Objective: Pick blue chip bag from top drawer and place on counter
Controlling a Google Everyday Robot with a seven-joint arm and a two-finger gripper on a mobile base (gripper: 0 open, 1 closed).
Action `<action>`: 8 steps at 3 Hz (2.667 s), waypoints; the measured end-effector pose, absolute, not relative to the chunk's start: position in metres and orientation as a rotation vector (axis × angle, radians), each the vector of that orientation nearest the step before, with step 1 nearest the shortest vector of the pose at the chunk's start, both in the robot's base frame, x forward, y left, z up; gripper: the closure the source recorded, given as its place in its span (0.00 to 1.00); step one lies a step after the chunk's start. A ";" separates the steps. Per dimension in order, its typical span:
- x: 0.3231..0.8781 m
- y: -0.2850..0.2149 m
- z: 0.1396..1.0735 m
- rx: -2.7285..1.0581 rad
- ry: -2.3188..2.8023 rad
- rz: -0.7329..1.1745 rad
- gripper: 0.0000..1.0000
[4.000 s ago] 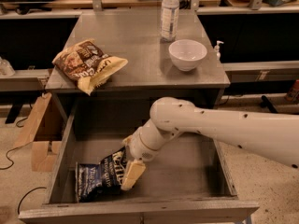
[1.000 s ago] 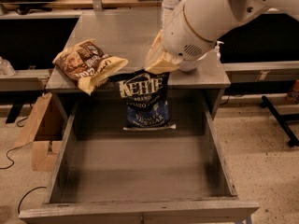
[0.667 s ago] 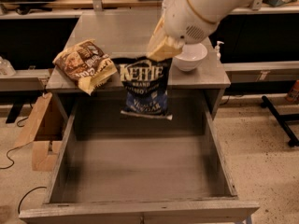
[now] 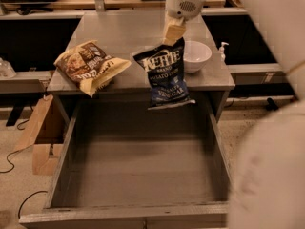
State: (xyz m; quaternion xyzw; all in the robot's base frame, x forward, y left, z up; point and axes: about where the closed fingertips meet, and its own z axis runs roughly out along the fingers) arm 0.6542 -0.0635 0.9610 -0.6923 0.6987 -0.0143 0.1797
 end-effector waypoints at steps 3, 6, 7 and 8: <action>0.724 0.024 0.989 -1.990 1.825 -0.140 1.00; 0.761 0.008 1.051 -1.927 1.770 -0.466 1.00; 0.773 0.017 1.058 -1.919 1.718 -0.524 1.00; 0.789 0.040 1.050 -1.926 1.660 -0.533 1.00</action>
Offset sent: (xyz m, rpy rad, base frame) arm 0.0385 0.0415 -0.0007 -0.0383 -0.0016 0.0561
